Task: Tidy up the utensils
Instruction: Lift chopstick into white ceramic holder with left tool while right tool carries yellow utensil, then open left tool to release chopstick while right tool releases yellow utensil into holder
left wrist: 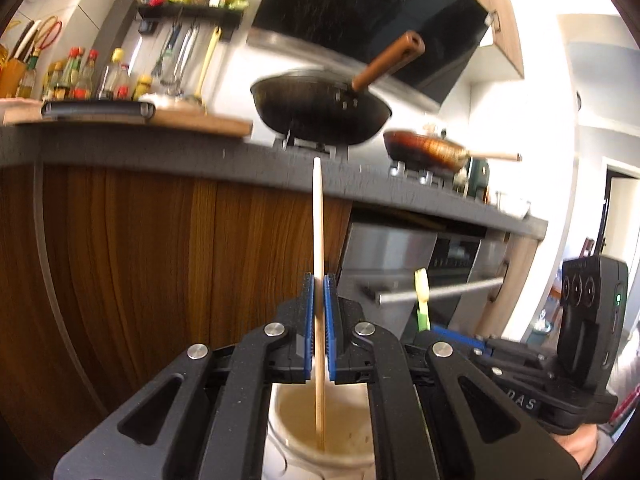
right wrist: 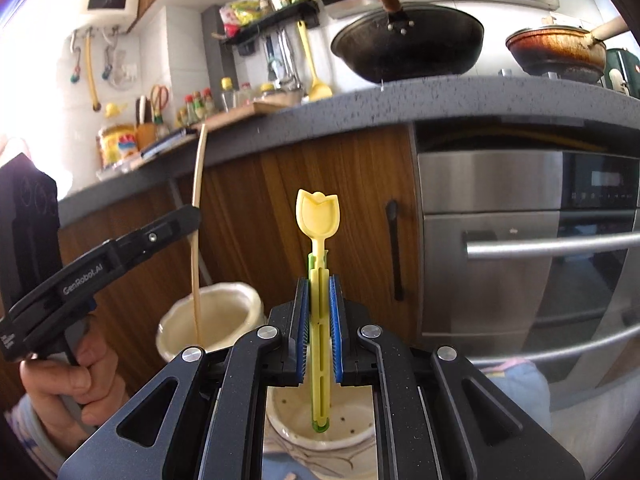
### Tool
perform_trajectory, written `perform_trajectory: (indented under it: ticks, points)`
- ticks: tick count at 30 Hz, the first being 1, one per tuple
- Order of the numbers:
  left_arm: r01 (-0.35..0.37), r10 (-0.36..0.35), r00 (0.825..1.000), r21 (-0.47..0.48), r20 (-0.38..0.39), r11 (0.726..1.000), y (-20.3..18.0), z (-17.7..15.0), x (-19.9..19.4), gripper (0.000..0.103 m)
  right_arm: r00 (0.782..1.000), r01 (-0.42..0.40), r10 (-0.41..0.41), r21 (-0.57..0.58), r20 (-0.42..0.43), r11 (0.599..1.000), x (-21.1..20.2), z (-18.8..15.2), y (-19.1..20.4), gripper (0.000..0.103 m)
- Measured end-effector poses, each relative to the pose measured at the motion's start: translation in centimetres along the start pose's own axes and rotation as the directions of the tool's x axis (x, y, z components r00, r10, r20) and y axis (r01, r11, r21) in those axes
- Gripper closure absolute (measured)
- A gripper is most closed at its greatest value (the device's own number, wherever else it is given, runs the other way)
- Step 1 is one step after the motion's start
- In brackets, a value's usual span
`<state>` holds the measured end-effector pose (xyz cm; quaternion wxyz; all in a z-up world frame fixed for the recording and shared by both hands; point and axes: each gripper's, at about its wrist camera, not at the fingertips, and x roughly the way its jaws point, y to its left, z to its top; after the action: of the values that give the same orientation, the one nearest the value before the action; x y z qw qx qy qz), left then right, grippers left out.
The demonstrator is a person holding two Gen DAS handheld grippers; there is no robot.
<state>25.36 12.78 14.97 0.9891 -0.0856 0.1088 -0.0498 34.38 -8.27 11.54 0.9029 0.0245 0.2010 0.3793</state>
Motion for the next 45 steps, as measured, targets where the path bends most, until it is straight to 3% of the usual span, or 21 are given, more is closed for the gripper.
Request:
perform_trajectory:
  ticks: [7,16,27,31,35,45]
  points:
    - [-0.037,0.042,0.989,0.04,-0.139,0.999,-0.5,-2.2,0.5,0.098,0.997,0.041,-0.042,-0.013,-0.062,0.999,0.0,-1.6,0.1,0.092]
    - [-0.047,0.058,0.972,0.053,-0.229,0.997,-0.8,-2.8,1.8,0.098,0.987,0.07,-0.073,-0.024,-0.142,0.997,1.0,-2.3,-0.1,0.092]
    - [-0.046,0.062,0.971,0.075,-0.231,0.996,-1.1,-2.6,1.9,0.096,0.986,0.087,-0.09,-0.028,-0.138,0.996,1.0,-2.1,-0.5,0.091]
    - [-0.047,0.062,0.975,0.076,-0.212,0.996,-1.0,-2.5,1.4,0.079,0.99,0.081,-0.083,-0.022,-0.116,0.996,0.3,-2.0,-0.6,0.091]
    - [-0.039,0.053,0.983,0.077,-0.176,0.996,-0.8,-2.0,0.0,0.071,0.993,0.078,-0.078,-0.009,-0.087,0.997,-0.8,-1.7,-1.0,0.087]
    - [-0.052,0.058,0.988,0.051,-0.14,0.997,0.3,-1.8,-3.3,0.063,0.991,0.109,-0.108,-0.002,-0.076,0.994,-3.6,-2.0,-2.2,0.081]
